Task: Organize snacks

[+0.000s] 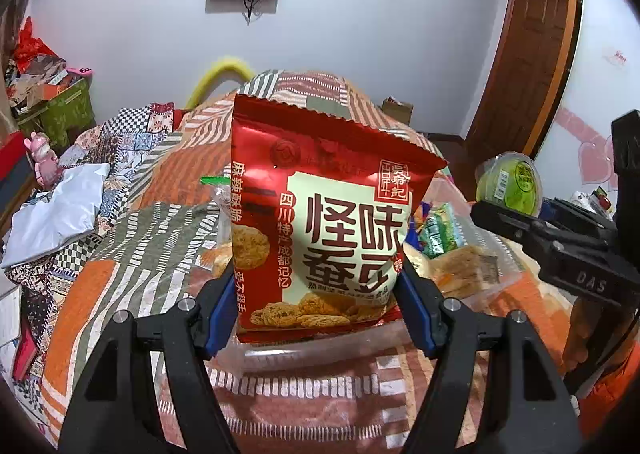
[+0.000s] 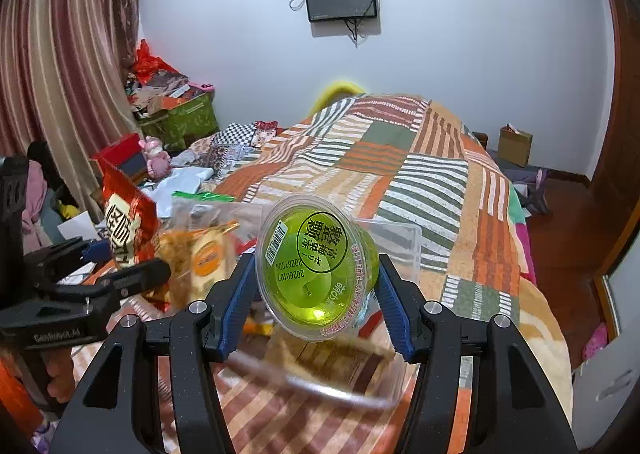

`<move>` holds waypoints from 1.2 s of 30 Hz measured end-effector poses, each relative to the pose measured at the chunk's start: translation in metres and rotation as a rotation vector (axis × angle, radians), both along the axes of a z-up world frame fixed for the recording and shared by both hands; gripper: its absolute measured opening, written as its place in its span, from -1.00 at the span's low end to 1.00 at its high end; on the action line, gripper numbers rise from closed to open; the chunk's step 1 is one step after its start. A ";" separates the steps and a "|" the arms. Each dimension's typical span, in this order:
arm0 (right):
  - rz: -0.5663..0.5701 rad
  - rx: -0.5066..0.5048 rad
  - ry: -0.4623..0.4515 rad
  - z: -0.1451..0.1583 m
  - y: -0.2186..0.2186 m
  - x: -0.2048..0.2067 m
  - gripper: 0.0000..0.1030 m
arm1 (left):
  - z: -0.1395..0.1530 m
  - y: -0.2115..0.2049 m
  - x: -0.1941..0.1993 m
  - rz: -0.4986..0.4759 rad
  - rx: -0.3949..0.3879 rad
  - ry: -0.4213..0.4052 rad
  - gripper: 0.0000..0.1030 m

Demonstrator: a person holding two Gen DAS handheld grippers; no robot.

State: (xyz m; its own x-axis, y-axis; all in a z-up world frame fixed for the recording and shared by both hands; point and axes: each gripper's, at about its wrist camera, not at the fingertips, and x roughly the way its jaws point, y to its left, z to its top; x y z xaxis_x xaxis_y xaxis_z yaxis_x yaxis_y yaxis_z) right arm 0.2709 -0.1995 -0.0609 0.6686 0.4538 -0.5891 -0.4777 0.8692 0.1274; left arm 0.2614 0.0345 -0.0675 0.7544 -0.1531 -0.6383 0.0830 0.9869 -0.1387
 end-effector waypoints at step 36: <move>0.000 0.011 -0.036 0.025 -0.011 -0.031 0.18 | 0.043 0.000 -0.050 0.013 -0.008 -0.133 0.41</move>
